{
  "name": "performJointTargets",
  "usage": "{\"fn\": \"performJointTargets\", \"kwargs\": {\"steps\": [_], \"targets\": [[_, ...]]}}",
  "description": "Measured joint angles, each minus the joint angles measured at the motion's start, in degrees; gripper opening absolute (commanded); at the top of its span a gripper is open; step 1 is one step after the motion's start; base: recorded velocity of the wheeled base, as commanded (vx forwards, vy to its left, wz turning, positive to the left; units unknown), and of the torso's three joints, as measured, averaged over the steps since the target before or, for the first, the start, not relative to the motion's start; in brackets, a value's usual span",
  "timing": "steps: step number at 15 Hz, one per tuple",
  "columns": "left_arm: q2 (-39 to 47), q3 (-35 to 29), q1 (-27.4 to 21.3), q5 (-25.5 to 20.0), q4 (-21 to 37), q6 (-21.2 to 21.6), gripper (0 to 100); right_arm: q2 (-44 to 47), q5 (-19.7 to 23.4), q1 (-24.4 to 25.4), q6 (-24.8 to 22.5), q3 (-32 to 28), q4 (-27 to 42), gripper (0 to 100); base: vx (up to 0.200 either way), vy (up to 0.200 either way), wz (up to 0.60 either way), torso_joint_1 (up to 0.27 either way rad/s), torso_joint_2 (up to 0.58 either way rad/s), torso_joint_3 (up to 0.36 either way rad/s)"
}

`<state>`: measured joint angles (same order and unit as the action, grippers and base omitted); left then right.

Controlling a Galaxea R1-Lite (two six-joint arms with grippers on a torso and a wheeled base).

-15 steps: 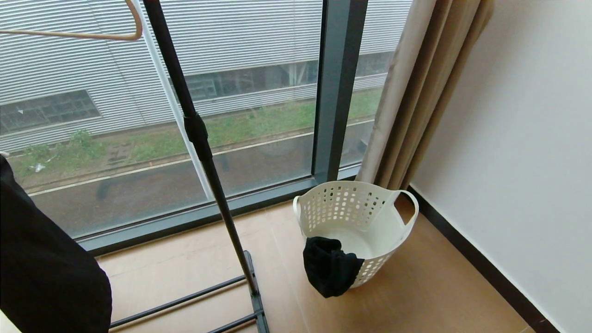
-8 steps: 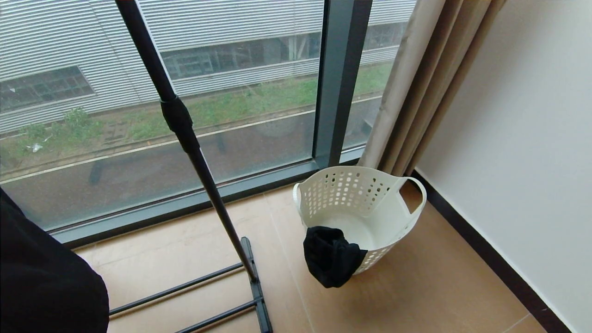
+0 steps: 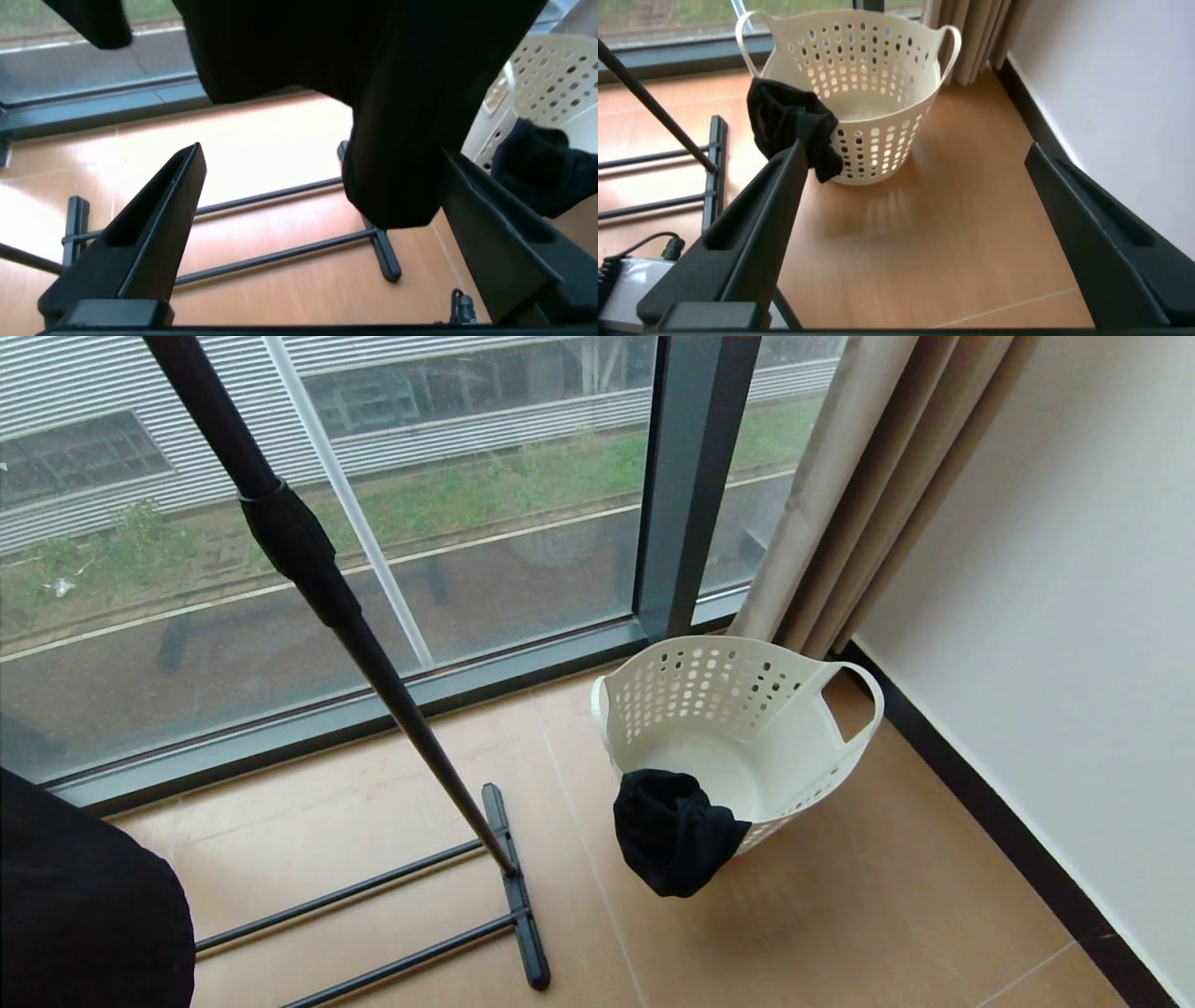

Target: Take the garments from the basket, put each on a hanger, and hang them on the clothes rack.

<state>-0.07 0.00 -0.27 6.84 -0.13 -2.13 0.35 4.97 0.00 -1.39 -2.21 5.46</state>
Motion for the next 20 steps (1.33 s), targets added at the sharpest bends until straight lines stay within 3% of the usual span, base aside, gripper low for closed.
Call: {"fn": "performJointTargets", "kwargs": {"steps": [7, 10, 16, 18, 20], "targets": [[0.0, 0.0, 0.0, -0.02, -0.13, 0.04, 100, 0.11, -0.05, 0.05, -0.17, 0.0, 0.09, 100, 0.0, 0.0, 0.0, 0.004, 0.01, -0.166], [0.0, 0.0, 0.0, -0.02, -0.11, 0.22, 100, 4.35, 0.38, 1.62, -0.38, -0.1, -0.02, 100, 0.0, 0.0, 0.0, 0.0, 0.0, 0.0], [0.0, 0.0, 0.02, -0.02, -0.11, 0.33, 100, 33.63, 1.58, 9.25, -1.01, -3.88, -10.98, 100, 0.0, 0.0, 0.0, 0.0, 0.0, 0.0], [0.0, 0.0, 0.02, -0.04, -0.11, 0.37, 100, 44.54, 1.72, 10.39, -4.77, -8.23, -13.12, 100, 0.0, 0.0, 0.0, 0.0, 0.0, 0.0], [0.0, 0.0, 0.02, -0.06, -0.11, 0.39, 100, 55.71, 1.76, 10.97, -11.54, -14.17, -14.1, 100, 0.0, 0.0, 0.0, 0.0, 0.0, 0.0]]}}
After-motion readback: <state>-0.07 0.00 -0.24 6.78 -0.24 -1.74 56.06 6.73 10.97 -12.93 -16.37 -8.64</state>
